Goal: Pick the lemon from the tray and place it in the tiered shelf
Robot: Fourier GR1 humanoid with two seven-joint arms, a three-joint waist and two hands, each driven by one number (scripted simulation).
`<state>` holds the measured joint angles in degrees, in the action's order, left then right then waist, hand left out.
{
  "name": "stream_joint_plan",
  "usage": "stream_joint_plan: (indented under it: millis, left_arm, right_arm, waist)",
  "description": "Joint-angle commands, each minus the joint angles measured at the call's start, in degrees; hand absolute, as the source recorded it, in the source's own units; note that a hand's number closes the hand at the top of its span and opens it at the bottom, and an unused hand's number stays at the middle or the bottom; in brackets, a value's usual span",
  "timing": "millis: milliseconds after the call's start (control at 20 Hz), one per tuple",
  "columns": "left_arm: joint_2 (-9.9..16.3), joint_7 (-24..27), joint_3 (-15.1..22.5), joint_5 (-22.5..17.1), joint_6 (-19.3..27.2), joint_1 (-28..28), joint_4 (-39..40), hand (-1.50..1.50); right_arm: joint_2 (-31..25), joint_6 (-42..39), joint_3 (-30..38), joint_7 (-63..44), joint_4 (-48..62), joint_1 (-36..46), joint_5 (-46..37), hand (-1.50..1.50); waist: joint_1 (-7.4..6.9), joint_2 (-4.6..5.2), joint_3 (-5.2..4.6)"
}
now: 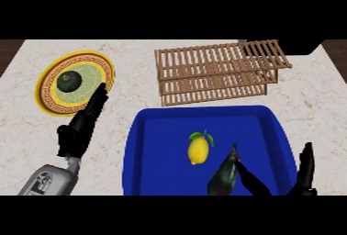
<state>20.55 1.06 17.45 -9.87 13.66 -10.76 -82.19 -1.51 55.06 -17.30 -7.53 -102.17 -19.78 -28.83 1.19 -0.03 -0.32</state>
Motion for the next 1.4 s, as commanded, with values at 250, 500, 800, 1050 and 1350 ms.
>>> stream_joint_plan:
  millis: [250,500,800,1050,1350]
  left_arm:
    - [-1.62,0.54,0.91,1.62,0.48,-0.26,1.06,0.00]
    - [-2.01,0.01,0.09,1.18,-0.32,-3.27,2.59,0.00]
    - [-2.64,0.39,0.49,2.20,0.33,-3.30,2.56,0.00]
    - [-3.05,-1.85,0.49,2.43,0.07,-4.51,2.80,0.00]
    - [-1.95,-2.86,-0.50,1.72,-1.42,-4.41,1.47,0.00]
  right_arm:
    - [1.33,-16.80,-4.78,-27.02,-11.07,-3.29,-25.31,-1.50]
    - [1.50,-32.86,-8.22,-41.14,-10.55,-0.16,-33.00,-1.50]
    - [1.51,-50.39,-14.57,-61.36,-13.94,6.38,-42.25,-1.50]
    - [1.50,-58.46,-18.15,-76.29,-14.40,20.84,-40.94,-1.50]
    - [1.48,-57.69,-18.50,-77.62,-11.27,25.30,-39.83,-1.50]
  waist:
    - [-1.39,0.32,-0.29]
    - [-1.90,0.75,-0.29]
    - [-2.23,0.32,-0.14]
    - [-2.40,0.26,0.12]
    - [-2.32,0.01,0.14]
